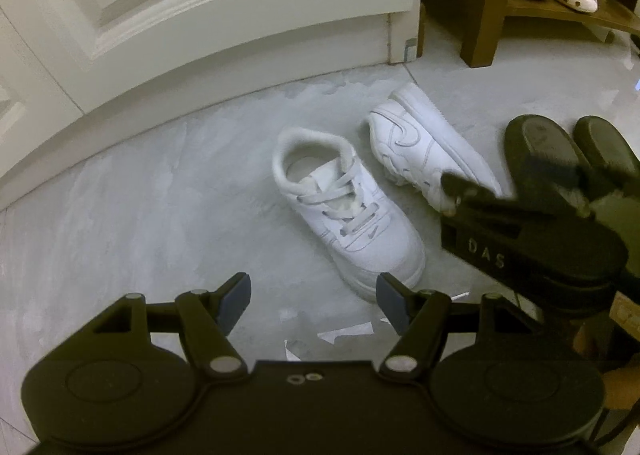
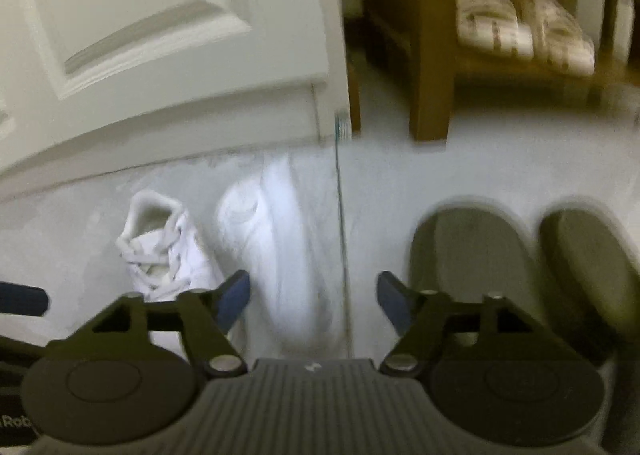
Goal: Organize scattered shoes
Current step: 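Move the right tool to the white sneakers by the door, then grasp a white sneaker by its heel collar with the right tool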
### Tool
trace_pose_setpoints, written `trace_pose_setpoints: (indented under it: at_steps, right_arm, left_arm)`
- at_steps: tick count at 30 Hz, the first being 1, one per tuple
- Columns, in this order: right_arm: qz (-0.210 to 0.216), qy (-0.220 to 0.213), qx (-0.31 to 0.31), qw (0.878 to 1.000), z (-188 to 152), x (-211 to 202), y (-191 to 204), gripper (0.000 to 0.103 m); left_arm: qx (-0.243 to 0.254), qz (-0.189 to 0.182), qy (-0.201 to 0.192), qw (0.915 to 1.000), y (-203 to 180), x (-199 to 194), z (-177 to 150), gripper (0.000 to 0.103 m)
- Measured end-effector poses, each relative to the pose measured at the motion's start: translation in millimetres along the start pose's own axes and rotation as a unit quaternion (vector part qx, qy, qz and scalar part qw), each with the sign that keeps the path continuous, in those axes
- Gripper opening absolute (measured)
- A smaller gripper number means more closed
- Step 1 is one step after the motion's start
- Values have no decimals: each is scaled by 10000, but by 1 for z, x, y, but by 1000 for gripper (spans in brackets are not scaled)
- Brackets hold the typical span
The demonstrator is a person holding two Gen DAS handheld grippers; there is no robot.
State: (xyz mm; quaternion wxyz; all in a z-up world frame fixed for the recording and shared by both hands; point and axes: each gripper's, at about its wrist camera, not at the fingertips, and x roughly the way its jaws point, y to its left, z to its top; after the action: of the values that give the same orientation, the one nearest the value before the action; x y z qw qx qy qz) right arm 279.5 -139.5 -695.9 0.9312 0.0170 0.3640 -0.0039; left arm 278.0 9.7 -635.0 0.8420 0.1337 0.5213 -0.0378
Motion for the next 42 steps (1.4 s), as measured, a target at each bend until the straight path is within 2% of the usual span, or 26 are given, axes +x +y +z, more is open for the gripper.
trace_pose_setpoints:
  at_steps: [3, 9, 10, 11, 14, 15, 16, 17, 19, 21, 22, 23, 25, 27, 30, 34, 35, 37, 40, 42]
  right_arm:
    - [99, -111, -271, 9995, 7, 2, 10, 75]
    - [50, 344, -323, 9989, 8, 24, 20, 72]
    - [102, 379, -152, 9991, 8, 25, 16, 59]
    - [186, 416, 128, 9989, 7, 26, 10, 53]
    - [378, 491, 827, 9946, 7, 28, -5, 52]
    - [485, 532, 1246, 9896, 8, 29, -15, 52]
    - [592, 573, 1661, 9827, 8, 30, -25, 52]
    - [770, 672, 2315, 9675, 7, 32, -38, 52]
    - [1144, 898, 3462, 9268, -2, 34, -60, 52]
    - [1600, 1210, 4540, 8681, -19, 40, -78, 54]
    - [1719, 1325, 4839, 8478, -27, 41, -82, 58]
    - [1674, 1361, 4932, 8428, -31, 38, -83, 64]
    - [1329, 1448, 4511, 8705, -26, 28, -77, 71]
    - [1169, 1539, 4202, 8866, -21, 21, -70, 75]
    - [1038, 1690, 3909, 8988, -18, 5, -61, 76]
    - [788, 1991, 3571, 9092, -20, -12, -63, 76]
    - [675, 2030, 3370, 9169, -22, -24, -63, 76]
    - [568, 1853, 3048, 9325, -19, -41, -61, 76]
    - [512, 971, 2260, 9679, -1, -57, -57, 76]
    - [535, 701, 1580, 9835, 18, -47, -50, 76]
  left_arm:
    - [-34, 3, 19, 10000, 4, 2, -1, 70]
    - [-108, -3, 39, 9999, 12, 4, -2, 70]
    - [-115, -1, 45, 9999, 14, 5, -2, 70]
    - [-123, 4, 55, 9999, 15, 6, -3, 70]
    - [-145, 16, 104, 9998, 17, 9, -3, 70]
    - [-147, 13, 117, 9998, 17, 10, -3, 70]
    - [-149, 10, 130, 9998, 17, 10, -3, 70]
    - [-148, 1, 138, 9998, 17, 10, -3, 70]
    - [-133, -26, 138, 9998, 15, 10, -2, 70]
    - [-94, -36, 113, 9999, 12, 9, -2, 70]
    - [-63, -42, 91, 9999, 11, 7, -2, 70]
    - [-29, -49, 68, 10000, 9, 6, -2, 70]
    - [7, -72, 53, 10000, 6, 4, -2, 70]
    - [35, -95, 47, 9999, 4, 2, -2, 70]
    - [55, -108, 42, 9999, 3, 0, -2, 70]
    - [58, -125, 21, 9999, 3, -3, -2, 70]
    - [61, -129, 9, 9999, 4, -3, -2, 70]
    - [64, -136, -12, 9999, 3, -3, -1, 70]
    - [76, -134, 0, 9999, 0, -2, 0, 70]
    - [56, -128, 12, 9999, -1, -1, 2, 70]
